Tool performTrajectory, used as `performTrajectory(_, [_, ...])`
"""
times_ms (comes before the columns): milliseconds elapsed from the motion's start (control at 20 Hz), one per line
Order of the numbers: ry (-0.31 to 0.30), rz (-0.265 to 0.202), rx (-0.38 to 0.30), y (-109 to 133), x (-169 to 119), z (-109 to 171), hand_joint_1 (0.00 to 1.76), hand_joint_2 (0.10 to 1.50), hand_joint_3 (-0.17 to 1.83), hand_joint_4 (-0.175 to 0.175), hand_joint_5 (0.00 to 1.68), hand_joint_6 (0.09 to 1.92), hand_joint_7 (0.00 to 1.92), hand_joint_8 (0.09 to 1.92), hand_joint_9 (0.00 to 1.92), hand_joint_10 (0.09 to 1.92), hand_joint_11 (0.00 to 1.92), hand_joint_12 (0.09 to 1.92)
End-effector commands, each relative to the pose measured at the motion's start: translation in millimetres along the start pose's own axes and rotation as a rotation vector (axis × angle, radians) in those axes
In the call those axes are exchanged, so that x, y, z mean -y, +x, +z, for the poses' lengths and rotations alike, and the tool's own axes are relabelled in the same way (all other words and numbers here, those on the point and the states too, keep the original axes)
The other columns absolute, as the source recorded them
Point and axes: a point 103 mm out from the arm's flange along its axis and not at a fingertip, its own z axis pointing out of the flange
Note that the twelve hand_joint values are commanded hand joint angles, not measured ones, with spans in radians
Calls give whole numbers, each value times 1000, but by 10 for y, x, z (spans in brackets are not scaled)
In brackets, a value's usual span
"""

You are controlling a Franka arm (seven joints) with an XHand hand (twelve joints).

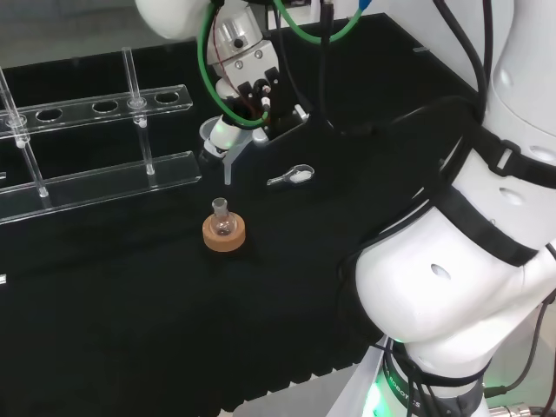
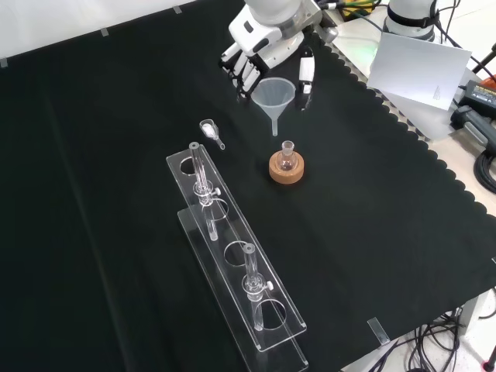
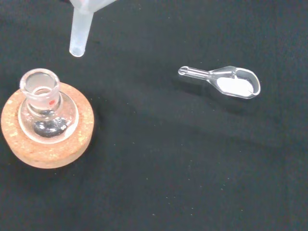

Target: Place the funnel on the round-bottom flask.

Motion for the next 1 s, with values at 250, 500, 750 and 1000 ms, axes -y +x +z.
performTrajectory(250, [4, -3, 5, 192, -11, -30, 619, 809, 55, -12, 718, 252, 1040, 502, 641, 498, 0, 1531])
performTrajectory(500, [3, -2, 6, 211, -1, -36, 617, 811, 56, -12, 715, 259, 1041, 501, 641, 496, 0, 1530])
performTrajectory(750, [3, -12, 2, 202, 42, 14, 615, 811, 57, -12, 712, 266, 1042, 500, 640, 495, 0, 1528])
performTrajectory(1000, [17, -6, -4, 195, 77, 28, 614, 813, 59, -12, 710, 274, 1043, 499, 640, 494, 0, 1527])
